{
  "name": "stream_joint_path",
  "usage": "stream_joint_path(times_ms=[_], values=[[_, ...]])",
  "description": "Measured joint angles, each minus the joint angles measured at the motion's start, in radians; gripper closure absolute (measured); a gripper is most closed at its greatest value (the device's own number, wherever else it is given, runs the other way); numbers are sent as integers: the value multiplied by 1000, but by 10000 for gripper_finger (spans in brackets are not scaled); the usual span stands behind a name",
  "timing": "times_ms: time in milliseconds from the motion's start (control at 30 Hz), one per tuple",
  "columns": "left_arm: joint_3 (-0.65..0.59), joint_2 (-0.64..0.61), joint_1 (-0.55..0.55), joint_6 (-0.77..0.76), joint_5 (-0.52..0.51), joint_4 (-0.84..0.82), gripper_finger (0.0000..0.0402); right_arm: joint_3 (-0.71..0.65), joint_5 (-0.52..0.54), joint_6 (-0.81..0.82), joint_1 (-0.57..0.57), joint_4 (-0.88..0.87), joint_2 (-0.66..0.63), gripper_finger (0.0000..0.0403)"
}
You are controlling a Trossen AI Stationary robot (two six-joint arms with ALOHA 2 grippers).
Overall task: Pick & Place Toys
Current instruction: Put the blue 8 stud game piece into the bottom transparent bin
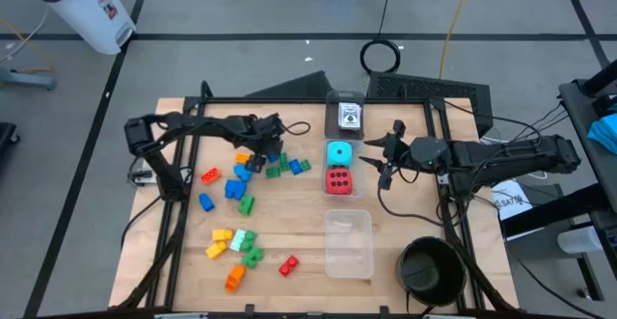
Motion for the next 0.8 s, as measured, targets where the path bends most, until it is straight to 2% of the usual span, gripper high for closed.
stream_joint_path(times_ms=[200,333,467,667,800], values=[[5,31,-5,-67,25,-59,143,0,0,0,0,0,0,232],[3,25,-19,-147,41,-72,198,0,0,32,0,0,0,232],[2,25,-42,-259,-27,-40,251,0,0,85,0,0,0,232],[-4,9,-77,-363,-169,-85,251,0,0,88,0,1,0,232],[-5,-59,-116,-418,-217,-88,251,0,0,140,5,1,0,232]])
